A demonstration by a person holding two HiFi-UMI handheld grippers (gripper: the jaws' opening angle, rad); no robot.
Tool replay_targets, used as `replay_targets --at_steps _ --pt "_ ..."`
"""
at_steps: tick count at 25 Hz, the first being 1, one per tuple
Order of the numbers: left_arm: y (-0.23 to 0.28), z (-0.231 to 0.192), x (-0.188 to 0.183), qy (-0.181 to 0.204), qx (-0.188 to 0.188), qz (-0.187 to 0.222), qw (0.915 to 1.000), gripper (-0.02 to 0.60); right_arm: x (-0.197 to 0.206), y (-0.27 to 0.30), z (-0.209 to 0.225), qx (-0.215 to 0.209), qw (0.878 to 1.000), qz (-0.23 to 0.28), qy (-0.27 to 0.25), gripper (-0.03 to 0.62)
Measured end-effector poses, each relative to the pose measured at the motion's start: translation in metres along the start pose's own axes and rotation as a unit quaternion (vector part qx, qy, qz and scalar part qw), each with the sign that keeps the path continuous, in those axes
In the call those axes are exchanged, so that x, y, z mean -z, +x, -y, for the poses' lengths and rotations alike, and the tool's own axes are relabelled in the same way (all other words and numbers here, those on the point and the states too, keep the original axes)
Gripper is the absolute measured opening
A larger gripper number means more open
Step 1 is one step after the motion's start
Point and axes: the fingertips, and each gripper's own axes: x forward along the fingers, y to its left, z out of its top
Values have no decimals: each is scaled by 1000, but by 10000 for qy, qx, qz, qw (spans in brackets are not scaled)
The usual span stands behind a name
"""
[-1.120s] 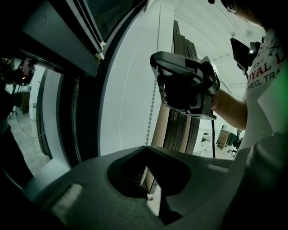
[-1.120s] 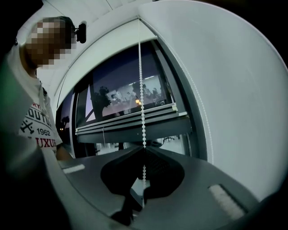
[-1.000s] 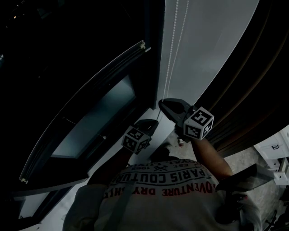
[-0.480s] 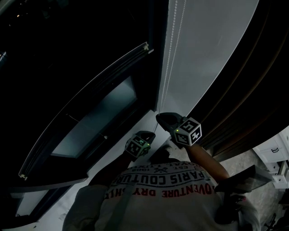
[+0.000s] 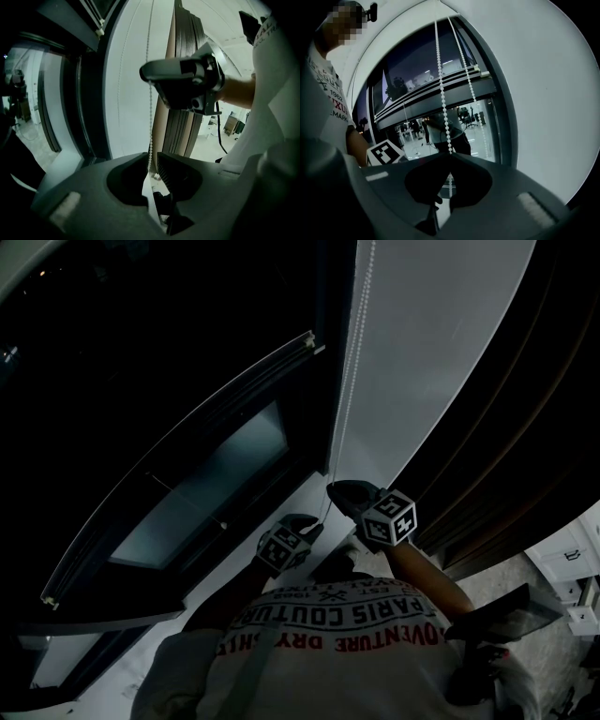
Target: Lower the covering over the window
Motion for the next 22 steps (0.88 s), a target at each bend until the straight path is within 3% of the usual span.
replay_targets --at_steps 6,13,17,22 --pt "-51 -12 -81 -11 -10 978 9952 81 2 -2 3 91 10000 -22 -6 9" --pt "-117 -3 -234 366 223 2546 9661 100 4 1 -1 35 9999 -94 12 9" --pt "-134 -3 -292 621 339 2865 9555 103 2 2 -2 -5 10000 -78 28 9" --pt "-143 -1 -324 695 224 2867 9552 100 4 2 -5 -30 9999 -109 5 9"
